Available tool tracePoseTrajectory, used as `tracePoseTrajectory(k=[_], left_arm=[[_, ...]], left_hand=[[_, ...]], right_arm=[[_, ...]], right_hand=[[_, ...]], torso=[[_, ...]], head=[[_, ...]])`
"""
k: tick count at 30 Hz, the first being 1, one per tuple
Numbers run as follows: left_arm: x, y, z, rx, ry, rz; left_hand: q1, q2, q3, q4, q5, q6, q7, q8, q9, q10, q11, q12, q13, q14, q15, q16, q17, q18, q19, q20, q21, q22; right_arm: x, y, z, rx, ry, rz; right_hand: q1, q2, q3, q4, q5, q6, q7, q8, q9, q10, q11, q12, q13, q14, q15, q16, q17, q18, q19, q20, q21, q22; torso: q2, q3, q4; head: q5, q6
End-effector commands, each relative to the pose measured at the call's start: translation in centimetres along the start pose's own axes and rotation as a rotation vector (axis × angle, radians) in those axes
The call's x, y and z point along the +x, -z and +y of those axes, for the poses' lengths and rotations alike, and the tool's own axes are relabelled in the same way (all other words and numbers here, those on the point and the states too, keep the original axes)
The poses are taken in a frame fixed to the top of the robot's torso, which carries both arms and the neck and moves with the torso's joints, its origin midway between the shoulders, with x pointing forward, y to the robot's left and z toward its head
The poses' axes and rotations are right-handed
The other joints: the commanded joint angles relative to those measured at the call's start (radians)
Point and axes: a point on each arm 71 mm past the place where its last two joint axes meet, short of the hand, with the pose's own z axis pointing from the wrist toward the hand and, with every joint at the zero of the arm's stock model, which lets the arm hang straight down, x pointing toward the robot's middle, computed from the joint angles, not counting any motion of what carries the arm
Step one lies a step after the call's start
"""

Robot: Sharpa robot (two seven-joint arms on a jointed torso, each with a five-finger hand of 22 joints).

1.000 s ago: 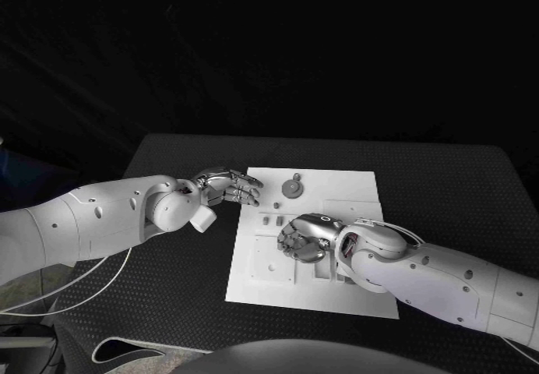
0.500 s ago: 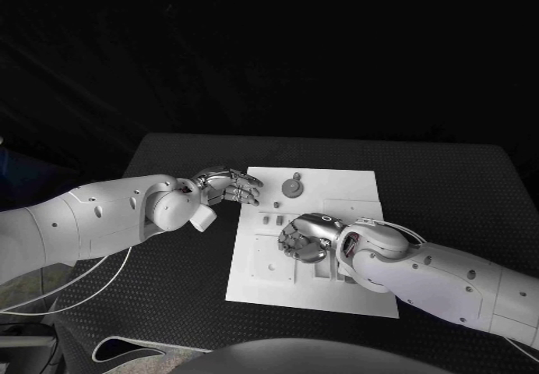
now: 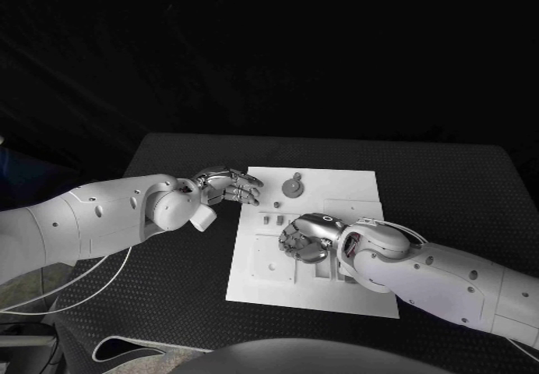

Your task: Assemble the parts on the task board

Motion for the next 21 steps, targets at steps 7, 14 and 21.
tracePoseTrajectory(k=[7,14,21], left_arm=[[0.21,-0.05,-0.17,0.011,0.007,0.014],[0.22,-0.05,-0.18,0.012,0.007,0.015],[0.26,-0.09,-0.19,0.012,0.007,0.016]], left_hand=[[-0.007,-0.002,-0.005,-0.001,0.000,-0.005,0.003,0.000,-0.002,0.006,-0.001,-0.006,0.002,0.008,0.000,-0.007,0.002,-0.008,0.007,-0.002,0.005,0.001],[-0.007,-0.002,-0.005,-0.001,0.000,-0.005,0.003,0.000,-0.002,0.006,-0.001,-0.007,0.002,0.008,0.000,-0.007,0.002,-0.008,0.007,-0.002,0.005,0.001],[-0.007,-0.002,-0.005,-0.001,0.000,-0.005,0.004,0.000,-0.002,0.006,-0.001,-0.007,0.002,0.009,0.000,-0.007,0.002,-0.008,0.006,-0.002,0.005,0.001]], right_arm=[[0.76,0.44,-1.39,0.057,0.029,0.053],[0.74,0.38,-1.40,0.057,0.056,0.051],[0.97,0.27,-1.28,0.057,0.075,0.082]], right_hand=[[0.011,0.000,0.002,-0.001,0.006,0.004,-0.001,-0.005,-0.001,0.001,-0.003,0.004,0.129,0.000,-0.005,-0.007,0.002,0.091,-0.002,-0.007,0.000,0.015],[0.011,-0.001,0.002,-0.001,0.006,0.003,-0.001,-0.006,-0.002,0.001,-0.003,0.003,0.131,-0.001,-0.005,-0.007,0.002,0.091,-0.002,-0.007,0.000,0.015],[0.011,-0.001,0.002,-0.001,0.006,0.003,-0.001,-0.006,-0.002,0.001,-0.003,0.004,0.132,-0.001,-0.005,-0.007,0.002,0.091,-0.002,-0.007,0.000,0.015]], torso=[[0.000,-0.0004,-0.0001],[0.000,0.0000,-0.0002],[0.000,0.0001,-0.0004]], head=[[0.000,0.000],[0.000,0.001],[0.000,0.002]])
